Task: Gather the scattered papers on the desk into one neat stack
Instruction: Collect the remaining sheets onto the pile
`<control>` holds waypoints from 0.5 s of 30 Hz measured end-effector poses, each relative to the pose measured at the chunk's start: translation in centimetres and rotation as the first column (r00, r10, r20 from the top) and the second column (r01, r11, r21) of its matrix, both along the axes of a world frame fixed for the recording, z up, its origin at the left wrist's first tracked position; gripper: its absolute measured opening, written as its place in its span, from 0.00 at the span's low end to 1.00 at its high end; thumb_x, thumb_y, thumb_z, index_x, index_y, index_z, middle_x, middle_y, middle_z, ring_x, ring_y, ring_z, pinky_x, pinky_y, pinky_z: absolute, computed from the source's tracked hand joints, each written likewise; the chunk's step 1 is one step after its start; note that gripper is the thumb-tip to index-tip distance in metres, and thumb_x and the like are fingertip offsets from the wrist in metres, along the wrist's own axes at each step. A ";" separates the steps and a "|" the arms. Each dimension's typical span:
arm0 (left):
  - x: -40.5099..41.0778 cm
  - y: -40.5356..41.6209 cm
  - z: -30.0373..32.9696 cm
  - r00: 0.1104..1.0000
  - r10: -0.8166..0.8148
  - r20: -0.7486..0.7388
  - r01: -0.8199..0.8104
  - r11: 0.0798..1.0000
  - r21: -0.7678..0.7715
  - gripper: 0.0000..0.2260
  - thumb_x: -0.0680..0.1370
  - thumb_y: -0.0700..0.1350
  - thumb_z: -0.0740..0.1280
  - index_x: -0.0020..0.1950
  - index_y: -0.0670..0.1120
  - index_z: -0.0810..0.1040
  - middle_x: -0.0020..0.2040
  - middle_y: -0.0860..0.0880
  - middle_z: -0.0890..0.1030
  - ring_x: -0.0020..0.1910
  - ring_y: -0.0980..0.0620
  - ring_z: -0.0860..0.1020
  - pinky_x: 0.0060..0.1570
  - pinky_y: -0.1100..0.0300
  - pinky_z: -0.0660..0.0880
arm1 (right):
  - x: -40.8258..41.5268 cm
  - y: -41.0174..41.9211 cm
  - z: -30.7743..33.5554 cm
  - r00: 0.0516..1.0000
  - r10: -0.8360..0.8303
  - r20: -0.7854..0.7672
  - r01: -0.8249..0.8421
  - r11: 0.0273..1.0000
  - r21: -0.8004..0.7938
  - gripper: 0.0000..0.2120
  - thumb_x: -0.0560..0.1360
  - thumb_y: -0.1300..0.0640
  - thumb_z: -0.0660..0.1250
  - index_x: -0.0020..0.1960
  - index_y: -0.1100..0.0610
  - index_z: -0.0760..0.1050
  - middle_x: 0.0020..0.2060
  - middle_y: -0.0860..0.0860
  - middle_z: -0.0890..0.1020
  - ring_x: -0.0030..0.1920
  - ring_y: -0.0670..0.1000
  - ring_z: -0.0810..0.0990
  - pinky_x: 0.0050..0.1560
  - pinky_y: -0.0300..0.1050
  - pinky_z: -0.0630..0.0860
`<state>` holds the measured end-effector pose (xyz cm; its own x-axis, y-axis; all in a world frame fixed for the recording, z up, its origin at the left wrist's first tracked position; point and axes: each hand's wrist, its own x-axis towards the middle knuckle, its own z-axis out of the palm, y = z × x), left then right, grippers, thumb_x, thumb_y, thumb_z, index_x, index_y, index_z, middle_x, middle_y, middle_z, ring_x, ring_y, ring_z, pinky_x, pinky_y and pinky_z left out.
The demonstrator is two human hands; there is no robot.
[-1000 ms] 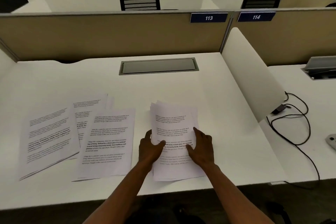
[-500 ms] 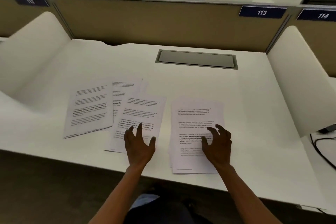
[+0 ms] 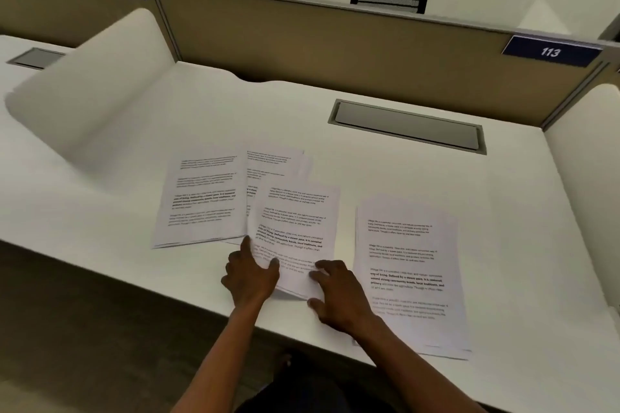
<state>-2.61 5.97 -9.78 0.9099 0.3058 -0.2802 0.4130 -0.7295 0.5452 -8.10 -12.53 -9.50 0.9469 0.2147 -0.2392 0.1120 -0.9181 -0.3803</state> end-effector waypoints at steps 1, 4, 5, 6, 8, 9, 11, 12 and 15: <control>0.3 0.1 0.0 0.999 0.034 0.001 -0.034 0.995 -0.091 0.37 0.72 0.57 0.71 0.76 0.49 0.60 0.68 0.41 0.73 0.67 0.38 0.71 0.67 0.40 0.66 | 0.0 0.0 -0.1 1.000 -0.007 0.005 0.007 1.000 0.008 0.29 0.74 0.43 0.65 0.73 0.51 0.67 0.75 0.49 0.65 0.74 0.52 0.61 0.72 0.48 0.63; 1.1 0.9 0.8 0.993 0.114 -0.025 -0.114 0.902 -0.417 0.33 0.73 0.55 0.73 0.74 0.49 0.65 0.66 0.44 0.77 0.63 0.41 0.76 0.65 0.40 0.73 | 0.0 -0.2 -0.4 1.000 -0.013 0.018 0.013 1.000 0.017 0.30 0.74 0.42 0.65 0.73 0.50 0.67 0.75 0.48 0.65 0.74 0.51 0.62 0.71 0.48 0.64; 1.3 1.2 1.3 0.991 0.124 -0.043 -0.128 0.848 -0.514 0.31 0.73 0.52 0.73 0.73 0.48 0.68 0.65 0.45 0.78 0.61 0.42 0.77 0.63 0.42 0.75 | 0.1 -0.3 -0.5 1.000 -0.012 0.020 0.011 1.000 0.014 0.30 0.73 0.42 0.65 0.73 0.50 0.67 0.74 0.48 0.66 0.73 0.51 0.62 0.71 0.48 0.64; 1.6 1.4 2.0 0.991 0.120 -0.066 -0.135 0.791 -0.597 0.27 0.74 0.50 0.74 0.71 0.47 0.70 0.64 0.45 0.79 0.59 0.43 0.78 0.61 0.43 0.77 | 0.2 -0.3 -0.4 1.000 -0.011 0.016 0.011 1.000 0.018 0.30 0.73 0.41 0.65 0.72 0.49 0.68 0.74 0.48 0.66 0.73 0.51 0.62 0.70 0.48 0.64; 2.0 1.6 3.5 0.994 0.045 -0.097 -0.100 0.705 -0.702 0.20 0.76 0.44 0.72 0.66 0.47 0.75 0.62 0.43 0.81 0.57 0.44 0.80 0.59 0.45 0.78 | 0.5 -0.4 -0.3 1.000 -0.016 -0.007 0.016 0.997 0.076 0.30 0.71 0.39 0.67 0.71 0.48 0.70 0.71 0.46 0.69 0.71 0.48 0.65 0.69 0.46 0.66; 2.0 1.5 4.3 0.995 -0.011 -0.098 -0.065 0.676 -0.734 0.17 0.76 0.42 0.70 0.65 0.47 0.76 0.61 0.44 0.82 0.56 0.44 0.80 0.58 0.46 0.78 | 0.6 -0.6 -0.1 0.999 -0.042 -0.011 0.043 0.988 0.145 0.31 0.70 0.36 0.68 0.69 0.47 0.72 0.69 0.45 0.72 0.69 0.47 0.68 0.67 0.44 0.68; 1.9 0.9 6.1 0.992 -0.097 -0.080 -0.002 0.626 -0.780 0.16 0.77 0.40 0.69 0.65 0.49 0.76 0.60 0.45 0.83 0.57 0.45 0.81 0.58 0.47 0.79 | 0.7 -1.0 0.4 0.977 -0.215 -0.009 0.204 0.911 0.359 0.31 0.67 0.32 0.69 0.65 0.45 0.75 0.63 0.42 0.77 0.62 0.42 0.74 0.62 0.43 0.73; 1.8 0.5 7.1 0.989 -0.129 -0.070 0.020 0.592 -0.806 0.17 0.77 0.40 0.70 0.65 0.49 0.77 0.60 0.46 0.83 0.56 0.46 0.82 0.57 0.48 0.79 | 0.9 -1.4 0.8 0.936 -0.350 -0.031 0.322 0.823 0.468 0.30 0.66 0.31 0.70 0.64 0.44 0.76 0.60 0.41 0.79 0.58 0.40 0.76 0.58 0.43 0.76; 1.0 -1.5 10.1 0.972 -0.227 -0.053 0.030 0.347 -0.937 0.17 0.77 0.38 0.69 0.66 0.47 0.77 0.60 0.45 0.83 0.58 0.45 0.82 0.60 0.48 0.77 | 1.4 -3.0 3.0 0.744 -0.607 -0.281 0.619 0.467 0.632 0.27 0.68 0.34 0.70 0.63 0.44 0.76 0.56 0.42 0.81 0.53 0.42 0.80 0.54 0.44 0.79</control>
<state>-1.59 4.45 0.30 0.8292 -0.3551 -0.4317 0.5061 0.1491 0.8495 -6.67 -15.56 -6.45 0.8976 -0.3203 -0.3030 -0.3890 -0.2519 -0.8861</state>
